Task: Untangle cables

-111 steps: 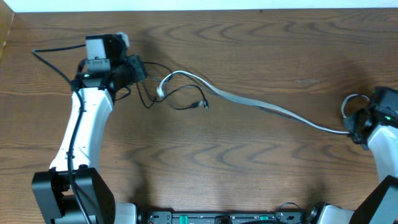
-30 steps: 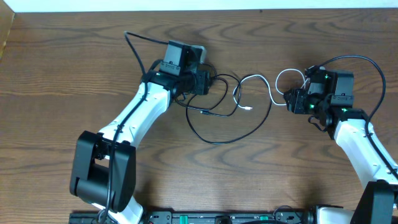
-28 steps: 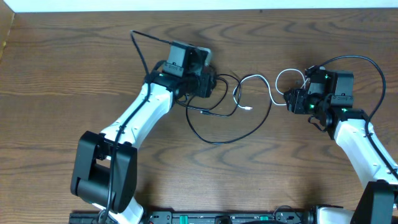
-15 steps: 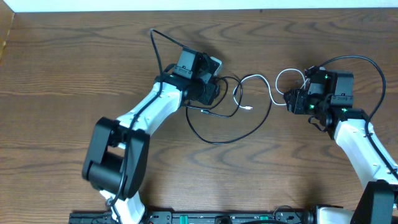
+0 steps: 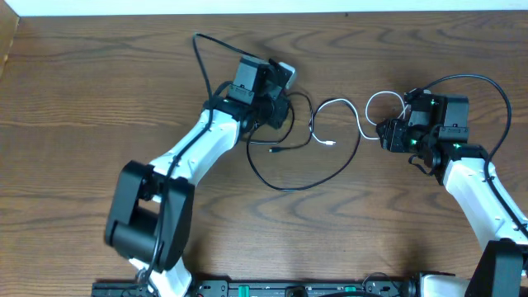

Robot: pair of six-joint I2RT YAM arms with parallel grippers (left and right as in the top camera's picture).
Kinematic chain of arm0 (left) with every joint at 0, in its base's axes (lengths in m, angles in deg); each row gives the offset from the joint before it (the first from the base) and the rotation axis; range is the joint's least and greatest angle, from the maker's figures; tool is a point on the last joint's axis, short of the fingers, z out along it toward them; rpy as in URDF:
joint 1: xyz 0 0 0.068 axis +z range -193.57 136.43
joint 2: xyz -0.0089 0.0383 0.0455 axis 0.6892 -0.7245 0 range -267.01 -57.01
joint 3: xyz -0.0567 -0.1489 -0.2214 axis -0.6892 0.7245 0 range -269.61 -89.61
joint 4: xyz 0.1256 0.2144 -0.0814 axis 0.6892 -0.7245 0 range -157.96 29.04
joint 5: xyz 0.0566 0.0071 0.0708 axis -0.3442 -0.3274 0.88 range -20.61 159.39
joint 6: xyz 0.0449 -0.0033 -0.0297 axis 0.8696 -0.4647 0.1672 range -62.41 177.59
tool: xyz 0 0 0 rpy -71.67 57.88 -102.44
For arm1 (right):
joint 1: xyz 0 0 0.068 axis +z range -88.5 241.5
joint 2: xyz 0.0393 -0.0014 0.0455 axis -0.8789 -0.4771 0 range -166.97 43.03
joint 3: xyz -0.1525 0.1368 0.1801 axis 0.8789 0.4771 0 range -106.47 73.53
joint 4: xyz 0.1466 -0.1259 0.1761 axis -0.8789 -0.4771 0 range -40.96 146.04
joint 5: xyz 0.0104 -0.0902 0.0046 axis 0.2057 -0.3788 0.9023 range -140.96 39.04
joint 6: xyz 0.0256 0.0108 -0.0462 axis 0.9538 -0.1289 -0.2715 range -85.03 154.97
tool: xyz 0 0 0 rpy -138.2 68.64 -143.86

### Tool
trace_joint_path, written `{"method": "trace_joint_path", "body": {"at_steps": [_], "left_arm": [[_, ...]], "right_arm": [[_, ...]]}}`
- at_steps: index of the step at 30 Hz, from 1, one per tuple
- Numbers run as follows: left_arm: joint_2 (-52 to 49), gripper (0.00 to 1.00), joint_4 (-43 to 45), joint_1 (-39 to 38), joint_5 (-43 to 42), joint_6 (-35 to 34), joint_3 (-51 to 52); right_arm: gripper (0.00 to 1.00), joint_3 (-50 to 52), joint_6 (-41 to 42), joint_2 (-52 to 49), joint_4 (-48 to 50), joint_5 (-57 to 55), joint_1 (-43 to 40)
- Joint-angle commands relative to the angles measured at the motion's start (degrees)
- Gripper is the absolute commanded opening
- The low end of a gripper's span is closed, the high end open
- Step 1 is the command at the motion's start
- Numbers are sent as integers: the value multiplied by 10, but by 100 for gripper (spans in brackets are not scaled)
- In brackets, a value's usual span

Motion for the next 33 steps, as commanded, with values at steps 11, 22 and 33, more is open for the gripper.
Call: {"method": "trace_joint_path", "body": {"at_steps": [11, 22, 33], "left_arm": [[268, 7, 156, 75, 2, -153, -7], [339, 7, 97, 361, 2, -249, -7], [264, 7, -5, 553, 2, -249, -7]], "right_arm": [[57, -2, 3, 2, 0, -3, 1], [57, -2, 3, 2, 0, -3, 1], [57, -2, 3, 2, -3, -2, 1]]}}
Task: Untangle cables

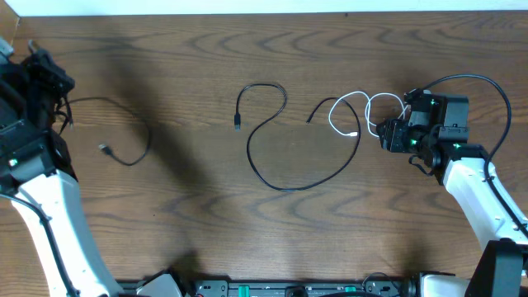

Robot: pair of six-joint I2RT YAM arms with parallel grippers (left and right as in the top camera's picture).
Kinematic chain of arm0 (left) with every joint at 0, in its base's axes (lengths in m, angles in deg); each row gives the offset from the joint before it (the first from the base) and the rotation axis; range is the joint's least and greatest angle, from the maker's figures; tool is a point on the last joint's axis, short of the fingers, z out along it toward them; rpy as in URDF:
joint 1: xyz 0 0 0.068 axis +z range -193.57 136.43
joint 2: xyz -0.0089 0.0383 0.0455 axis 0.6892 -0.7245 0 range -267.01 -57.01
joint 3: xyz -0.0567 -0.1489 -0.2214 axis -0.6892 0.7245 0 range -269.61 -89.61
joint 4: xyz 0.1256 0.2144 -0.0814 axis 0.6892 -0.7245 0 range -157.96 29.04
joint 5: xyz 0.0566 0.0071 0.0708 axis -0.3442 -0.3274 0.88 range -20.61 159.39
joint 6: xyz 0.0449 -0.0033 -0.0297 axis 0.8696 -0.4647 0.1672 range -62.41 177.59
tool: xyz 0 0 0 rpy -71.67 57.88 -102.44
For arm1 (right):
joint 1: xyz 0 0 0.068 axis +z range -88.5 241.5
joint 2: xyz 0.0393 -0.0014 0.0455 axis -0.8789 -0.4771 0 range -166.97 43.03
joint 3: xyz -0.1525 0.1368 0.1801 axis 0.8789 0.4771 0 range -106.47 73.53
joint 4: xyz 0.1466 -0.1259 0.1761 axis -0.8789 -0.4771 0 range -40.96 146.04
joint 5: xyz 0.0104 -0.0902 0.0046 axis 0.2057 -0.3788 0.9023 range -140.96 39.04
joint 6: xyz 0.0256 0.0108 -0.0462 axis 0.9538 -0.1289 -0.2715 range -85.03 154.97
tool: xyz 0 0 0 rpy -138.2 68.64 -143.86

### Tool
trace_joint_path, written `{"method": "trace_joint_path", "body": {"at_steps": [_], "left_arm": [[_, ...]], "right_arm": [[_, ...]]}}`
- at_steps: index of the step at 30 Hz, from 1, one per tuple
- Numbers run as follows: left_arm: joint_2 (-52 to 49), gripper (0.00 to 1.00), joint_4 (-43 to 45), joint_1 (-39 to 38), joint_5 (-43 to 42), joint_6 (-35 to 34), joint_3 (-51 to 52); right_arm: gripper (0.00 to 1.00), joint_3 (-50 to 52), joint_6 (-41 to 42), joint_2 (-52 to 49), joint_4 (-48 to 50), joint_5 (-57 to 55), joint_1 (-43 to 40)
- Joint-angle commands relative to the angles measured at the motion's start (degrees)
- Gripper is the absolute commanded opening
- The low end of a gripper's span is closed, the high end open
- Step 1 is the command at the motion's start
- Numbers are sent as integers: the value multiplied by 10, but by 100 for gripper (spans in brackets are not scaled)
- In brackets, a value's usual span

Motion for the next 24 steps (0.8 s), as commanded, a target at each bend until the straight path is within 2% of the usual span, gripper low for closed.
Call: {"method": "trace_joint_path", "body": {"at_steps": [1, 7, 9, 11, 12, 14, 17, 24], "left_arm": [[-45, 8, -26, 12, -5, -5, -7], [-126, 7, -90, 12, -5, -5, -7], [-146, 17, -118, 12, -5, -5, -7], [-152, 33, -137, 11, -10, -5, -7], [-153, 47, -152, 7, -16, -6, -7], [-153, 66, -159, -2, -57, -5, -7], [-153, 77, -161, -23, -112, -5, -7], [-158, 77, -161, -125, -82, -5, -6]], "right_arm": [[57, -2, 3, 2, -1, -2, 1], [57, -2, 3, 2, -1, -3, 1], [57, -2, 3, 2, -1, -3, 1], [57, -2, 3, 2, -1, -3, 1], [57, -2, 3, 2, -1, -3, 1], [57, -2, 3, 2, -1, -3, 1], [57, -2, 3, 2, -1, -2, 1], [57, -2, 3, 2, -5, -3, 1]]}}
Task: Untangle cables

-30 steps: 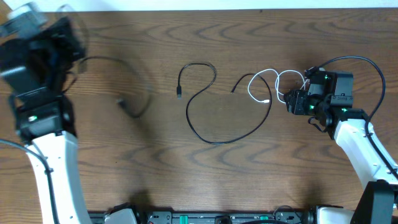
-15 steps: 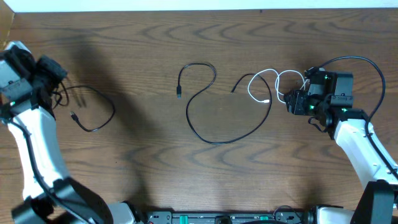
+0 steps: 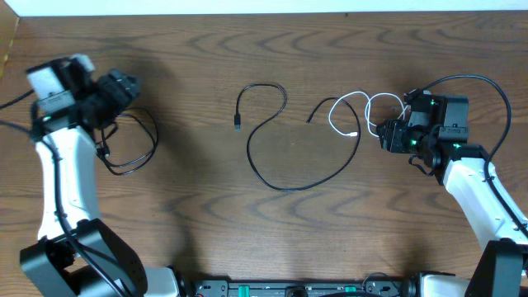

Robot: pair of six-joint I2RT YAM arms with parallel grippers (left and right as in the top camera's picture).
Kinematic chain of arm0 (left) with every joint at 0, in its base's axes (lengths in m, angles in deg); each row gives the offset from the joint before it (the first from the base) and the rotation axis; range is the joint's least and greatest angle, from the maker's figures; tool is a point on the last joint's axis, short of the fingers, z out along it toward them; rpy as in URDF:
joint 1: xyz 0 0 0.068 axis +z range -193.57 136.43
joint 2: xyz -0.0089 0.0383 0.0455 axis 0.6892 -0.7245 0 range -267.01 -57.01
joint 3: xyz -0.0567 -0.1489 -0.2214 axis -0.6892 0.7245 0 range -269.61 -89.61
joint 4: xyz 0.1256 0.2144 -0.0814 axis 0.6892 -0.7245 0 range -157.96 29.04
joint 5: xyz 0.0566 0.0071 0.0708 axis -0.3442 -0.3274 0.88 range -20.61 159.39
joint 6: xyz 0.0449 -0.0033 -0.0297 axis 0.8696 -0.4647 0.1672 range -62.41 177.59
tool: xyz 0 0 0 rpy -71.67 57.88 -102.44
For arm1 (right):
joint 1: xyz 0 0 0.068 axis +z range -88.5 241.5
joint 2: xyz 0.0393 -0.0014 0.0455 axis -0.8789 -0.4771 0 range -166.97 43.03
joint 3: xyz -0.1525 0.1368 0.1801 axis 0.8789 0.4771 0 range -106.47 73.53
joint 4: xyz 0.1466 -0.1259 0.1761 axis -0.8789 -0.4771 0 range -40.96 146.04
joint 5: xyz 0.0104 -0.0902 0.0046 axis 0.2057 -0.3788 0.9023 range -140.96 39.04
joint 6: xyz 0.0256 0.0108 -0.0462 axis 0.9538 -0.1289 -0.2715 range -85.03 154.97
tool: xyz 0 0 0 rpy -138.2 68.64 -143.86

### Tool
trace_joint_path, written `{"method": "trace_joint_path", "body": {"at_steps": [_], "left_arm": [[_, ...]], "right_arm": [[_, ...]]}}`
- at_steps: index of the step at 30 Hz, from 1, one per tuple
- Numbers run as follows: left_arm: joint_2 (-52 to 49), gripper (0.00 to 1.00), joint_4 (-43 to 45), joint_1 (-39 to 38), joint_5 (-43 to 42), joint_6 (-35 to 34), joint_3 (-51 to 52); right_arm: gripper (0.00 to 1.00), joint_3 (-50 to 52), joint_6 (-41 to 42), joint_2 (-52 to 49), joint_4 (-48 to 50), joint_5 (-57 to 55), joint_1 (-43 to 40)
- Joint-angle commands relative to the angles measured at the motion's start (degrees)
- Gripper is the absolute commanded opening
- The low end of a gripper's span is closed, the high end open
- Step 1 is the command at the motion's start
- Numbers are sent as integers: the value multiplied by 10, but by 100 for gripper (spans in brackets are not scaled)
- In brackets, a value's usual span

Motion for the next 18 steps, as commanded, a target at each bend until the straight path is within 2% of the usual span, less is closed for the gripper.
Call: {"method": "trace_joint_path", "body": {"at_steps": [1, 7, 14, 18], "left_arm": [[-6, 77, -2, -50, 13, 6, -6], [-55, 77, 5, -156, 25, 8, -6], [-124, 78, 30, -272, 26, 58, -6], [-136, 78, 64, -322, 78, 77, -6]], "right_arm": [[57, -2, 3, 2, -2, -2, 1], [57, -2, 3, 2, -2, -2, 1], [57, -2, 3, 2, -5, -2, 1], [57, -2, 3, 2, -6, -2, 1]]}}
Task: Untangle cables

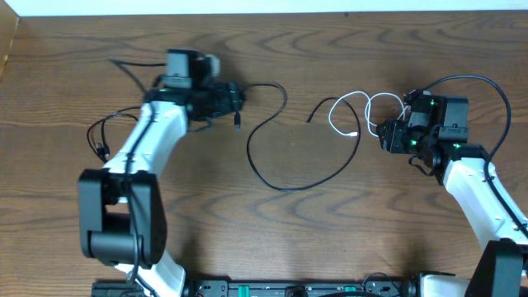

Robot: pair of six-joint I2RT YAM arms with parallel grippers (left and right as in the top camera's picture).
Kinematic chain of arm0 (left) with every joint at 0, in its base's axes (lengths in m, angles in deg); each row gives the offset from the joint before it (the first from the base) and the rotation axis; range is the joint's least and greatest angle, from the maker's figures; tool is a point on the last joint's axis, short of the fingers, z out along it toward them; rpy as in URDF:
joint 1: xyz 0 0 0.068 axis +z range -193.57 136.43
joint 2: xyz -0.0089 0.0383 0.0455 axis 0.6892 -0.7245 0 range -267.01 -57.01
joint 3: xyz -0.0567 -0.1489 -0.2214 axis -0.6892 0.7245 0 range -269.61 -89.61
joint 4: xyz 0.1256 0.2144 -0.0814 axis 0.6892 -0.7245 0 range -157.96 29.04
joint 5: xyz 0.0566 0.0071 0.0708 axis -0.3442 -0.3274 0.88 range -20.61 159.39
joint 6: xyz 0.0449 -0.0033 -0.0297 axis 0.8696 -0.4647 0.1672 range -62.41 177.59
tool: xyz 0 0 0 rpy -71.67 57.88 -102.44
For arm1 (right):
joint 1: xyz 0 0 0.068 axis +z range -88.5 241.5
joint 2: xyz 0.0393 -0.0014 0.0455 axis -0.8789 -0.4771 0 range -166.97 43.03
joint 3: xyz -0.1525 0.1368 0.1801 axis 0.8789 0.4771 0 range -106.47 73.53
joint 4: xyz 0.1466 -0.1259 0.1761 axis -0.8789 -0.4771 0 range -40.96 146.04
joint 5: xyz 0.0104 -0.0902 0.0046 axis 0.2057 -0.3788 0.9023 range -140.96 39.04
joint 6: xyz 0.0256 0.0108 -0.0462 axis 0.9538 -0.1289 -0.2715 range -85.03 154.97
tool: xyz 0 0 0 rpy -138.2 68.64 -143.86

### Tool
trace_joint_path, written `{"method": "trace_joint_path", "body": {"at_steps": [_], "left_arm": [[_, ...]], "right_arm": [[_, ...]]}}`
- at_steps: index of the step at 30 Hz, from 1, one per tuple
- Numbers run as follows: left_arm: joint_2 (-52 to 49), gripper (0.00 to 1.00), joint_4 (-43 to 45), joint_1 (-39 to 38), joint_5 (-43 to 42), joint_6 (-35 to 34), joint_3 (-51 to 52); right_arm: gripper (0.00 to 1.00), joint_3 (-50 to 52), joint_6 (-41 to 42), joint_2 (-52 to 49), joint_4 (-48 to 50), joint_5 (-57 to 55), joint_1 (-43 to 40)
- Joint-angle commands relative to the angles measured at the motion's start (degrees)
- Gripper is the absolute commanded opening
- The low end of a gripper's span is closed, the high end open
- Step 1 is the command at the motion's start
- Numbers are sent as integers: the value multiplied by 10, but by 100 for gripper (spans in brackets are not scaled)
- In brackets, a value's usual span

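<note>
A long black cable (280, 186) lies in a wide loop at mid-table, its plug end (238, 124) at the upper left. My left gripper (236, 97) is right at that end stretch, just above the plug, and its fingers look spread open. A white cable (345, 106) lies coiled to the right, crossing the black cable's other end (312, 118). My right gripper (382, 130) is shut on the white cable at its right side. A short black cable (101, 139) lies apart at the far left.
The left arm's white links (140, 157) stretch across the table's left half, over part of the short cable. The right arm's own black wiring (487, 82) arcs above its wrist. The table's back edge (264, 13) runs close behind.
My left gripper was at the far left over the short black cable. Now it is at the upper-left end of the long black cable, and the short cable lies alone. The right gripper has not moved.
At first my left gripper sat at mid-table in the tangle, with the white cable stretched out from my right gripper. Then the left arm was at the far left with a short black cable, now separate. It stayed there, and now is back at the long cable.
</note>
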Motion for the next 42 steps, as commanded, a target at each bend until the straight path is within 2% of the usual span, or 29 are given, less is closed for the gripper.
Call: {"method": "trace_joint_path", "body": {"at_steps": [1, 5, 10, 19, 21, 23, 24, 26, 27, 33, 36, 40, 42], "left_arm": [[-7, 78, 34, -46, 54, 50, -6], [-20, 78, 101, -108, 67, 78, -6], [-63, 78, 139, -152, 149, 78, -6], [-168, 77, 256, -176, 152, 76, -6], [-172, 70, 276, -177, 152, 75, -6], [-172, 56, 295, -178, 151, 56, -6], [-169, 46, 302, -178, 151, 34, -6], [-160, 17, 311, -178, 151, -17, -6], [-151, 8, 311, -178, 151, -33, -6], [-80, 7, 297, -160, 152, -32, -6], [1, 7, 244, -128, 157, -32, -6], [101, 7, 167, -64, 240, -26, -6], [153, 7, 147, -12, 278, 3, -6]], "right_arm": [[57, -2, 3, 2, -2, -2, 1], [57, -2, 3, 2, -2, -2, 1], [57, -2, 3, 2, -3, -2, 1], [57, -2, 3, 2, -3, -2, 1], [57, -2, 3, 2, -4, -2, 1], [57, -2, 3, 2, -4, -2, 1], [57, -2, 3, 2, -5, -2, 1], [57, -2, 3, 2, -7, -2, 1], [57, -2, 3, 2, -10, -2, 1], [57, -2, 2, 2, -11, -2, 1], [57, -2, 2, 2, -12, -3, 1], [57, -2, 2, 2, -11, -3, 1], [57, -2, 2, 2, -11, -3, 1]]}}
